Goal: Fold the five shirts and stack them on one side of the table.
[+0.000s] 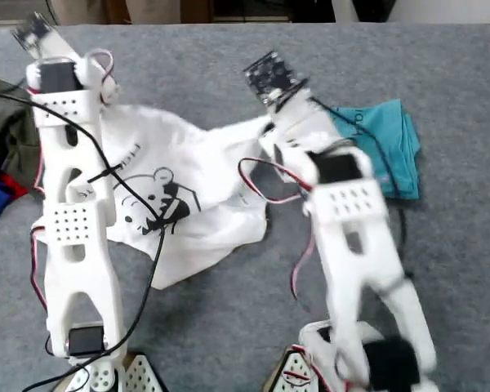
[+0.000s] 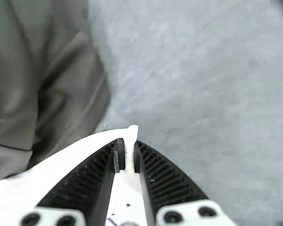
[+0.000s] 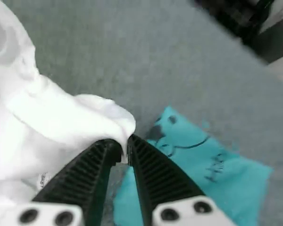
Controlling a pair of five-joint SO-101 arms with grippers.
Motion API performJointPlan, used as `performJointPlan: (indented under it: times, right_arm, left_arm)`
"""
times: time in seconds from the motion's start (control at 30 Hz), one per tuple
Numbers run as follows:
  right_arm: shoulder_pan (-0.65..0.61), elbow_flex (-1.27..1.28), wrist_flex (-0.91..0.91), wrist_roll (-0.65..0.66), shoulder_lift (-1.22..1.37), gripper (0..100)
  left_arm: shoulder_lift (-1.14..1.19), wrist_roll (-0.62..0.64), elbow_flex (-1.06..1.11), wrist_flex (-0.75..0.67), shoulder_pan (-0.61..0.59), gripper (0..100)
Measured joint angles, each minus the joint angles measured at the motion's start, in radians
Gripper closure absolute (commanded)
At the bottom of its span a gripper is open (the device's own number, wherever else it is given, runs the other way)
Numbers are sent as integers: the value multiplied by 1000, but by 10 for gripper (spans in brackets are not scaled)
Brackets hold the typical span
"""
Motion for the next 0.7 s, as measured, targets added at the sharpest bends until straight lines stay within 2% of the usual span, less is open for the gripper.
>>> performJointPlan:
  times: [0.2, 0.37, 0.57, 0.7]
  right_arm:
    - [23, -137, 137, 2, -281, 996]
    - [77, -321, 256, 2, -410, 996]
    - [163, -694, 450, 2, -448, 995]
    - [224, -953, 525, 55, -460, 995]
  left_arm:
    - [-259, -72, 0, 3, 18, 981]
    - [-514, -137, 0, 3, 23, 981]
    - [-845, -190, 9, 3, 23, 981]
    - [-1103, -209, 153, 3, 23, 981]
